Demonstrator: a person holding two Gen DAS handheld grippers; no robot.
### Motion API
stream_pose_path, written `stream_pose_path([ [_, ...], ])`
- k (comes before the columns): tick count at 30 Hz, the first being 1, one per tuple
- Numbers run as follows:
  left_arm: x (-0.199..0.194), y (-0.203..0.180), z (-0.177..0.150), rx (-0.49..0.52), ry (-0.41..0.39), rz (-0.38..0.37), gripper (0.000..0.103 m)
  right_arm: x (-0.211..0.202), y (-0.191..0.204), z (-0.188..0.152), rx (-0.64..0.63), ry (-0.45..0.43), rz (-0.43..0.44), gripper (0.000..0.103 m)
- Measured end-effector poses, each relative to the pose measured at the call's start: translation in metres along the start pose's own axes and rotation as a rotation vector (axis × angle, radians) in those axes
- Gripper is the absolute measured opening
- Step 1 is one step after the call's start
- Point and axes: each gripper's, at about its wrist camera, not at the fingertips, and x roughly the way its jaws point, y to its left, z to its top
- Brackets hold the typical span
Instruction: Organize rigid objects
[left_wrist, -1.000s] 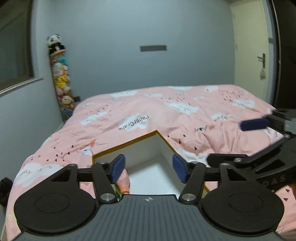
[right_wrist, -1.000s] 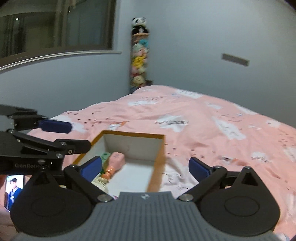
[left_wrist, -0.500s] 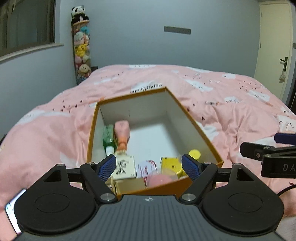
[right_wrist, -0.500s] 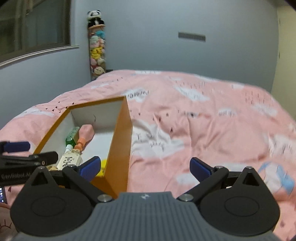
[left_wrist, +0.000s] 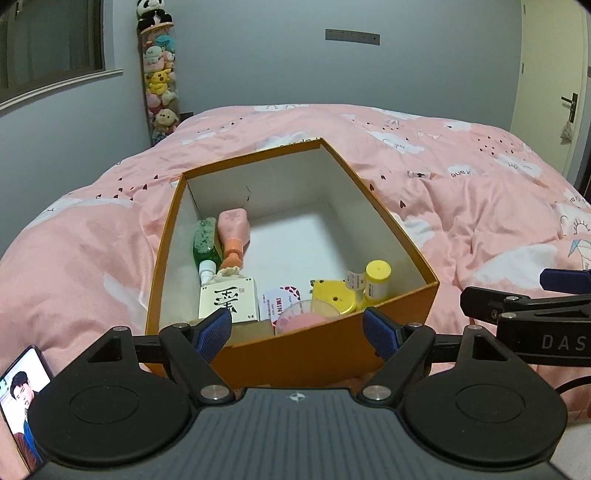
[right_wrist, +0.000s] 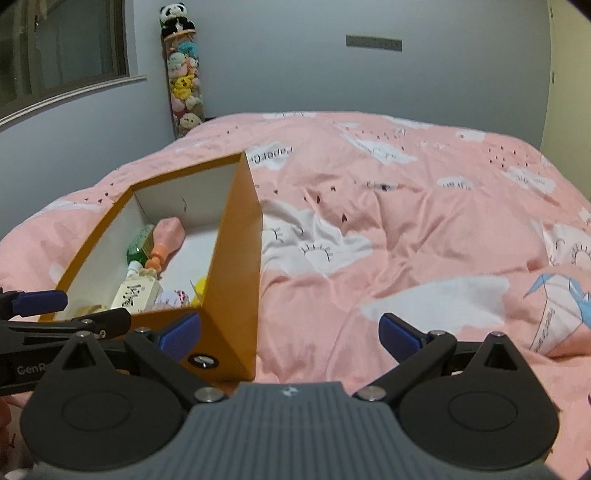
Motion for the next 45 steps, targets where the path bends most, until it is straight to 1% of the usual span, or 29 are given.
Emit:
stream_pose_path([
  [13, 0.0034, -0.0023, -0.0018, -0.005, 0.031, 0.002, 0.094, 0.0022, -0.0027, -0.0023, 0.007, 0.018, 0.010, 0.100],
  [45, 0.0033, -0.0020, -0.0025, -0.006, 0.029, 0.003, 0.094, 0.0037, 0.0005, -0.0029, -0.002, 0.014, 0.011, 0.100],
])
